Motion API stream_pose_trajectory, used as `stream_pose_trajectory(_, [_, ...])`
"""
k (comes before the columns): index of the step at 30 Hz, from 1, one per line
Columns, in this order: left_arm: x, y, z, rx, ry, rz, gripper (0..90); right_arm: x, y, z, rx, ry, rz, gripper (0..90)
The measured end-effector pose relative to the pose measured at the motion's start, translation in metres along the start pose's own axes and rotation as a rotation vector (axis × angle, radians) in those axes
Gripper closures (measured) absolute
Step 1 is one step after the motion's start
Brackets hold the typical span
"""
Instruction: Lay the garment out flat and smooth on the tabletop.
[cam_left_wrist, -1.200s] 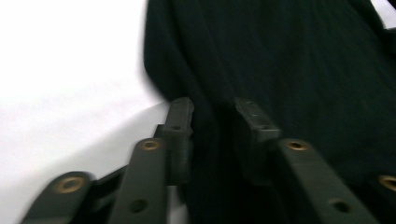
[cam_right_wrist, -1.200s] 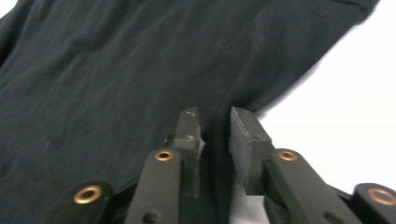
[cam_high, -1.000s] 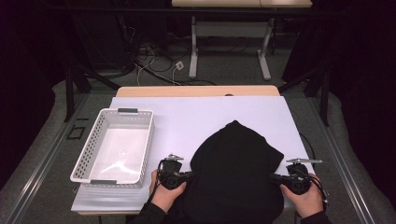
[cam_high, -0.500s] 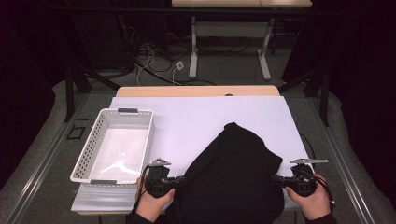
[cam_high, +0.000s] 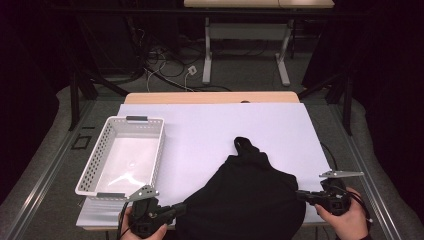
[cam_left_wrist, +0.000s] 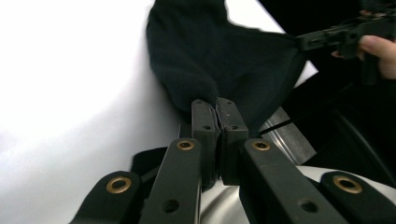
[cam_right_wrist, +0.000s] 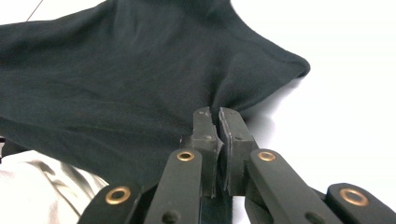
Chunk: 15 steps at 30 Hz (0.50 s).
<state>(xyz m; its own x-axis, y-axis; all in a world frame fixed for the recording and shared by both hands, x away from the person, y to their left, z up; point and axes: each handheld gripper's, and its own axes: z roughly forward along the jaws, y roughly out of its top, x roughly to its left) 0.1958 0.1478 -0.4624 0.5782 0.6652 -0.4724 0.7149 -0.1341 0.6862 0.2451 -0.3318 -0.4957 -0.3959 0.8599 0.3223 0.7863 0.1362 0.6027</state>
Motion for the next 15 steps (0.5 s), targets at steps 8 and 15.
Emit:
stream_pose_trajectory(8, [-0.017,0.0,0.005,0.038,-0.052,0.032,88.1,-0.006,-0.002,-0.014,-0.016,-0.009,0.022,86.1])
stream_pose_trajectory(15, [-0.001,-0.001,0.027,0.095,-0.045,-0.004,86.7,-0.01,-0.003,-0.016,-0.011,-0.016,0.03,86.1])
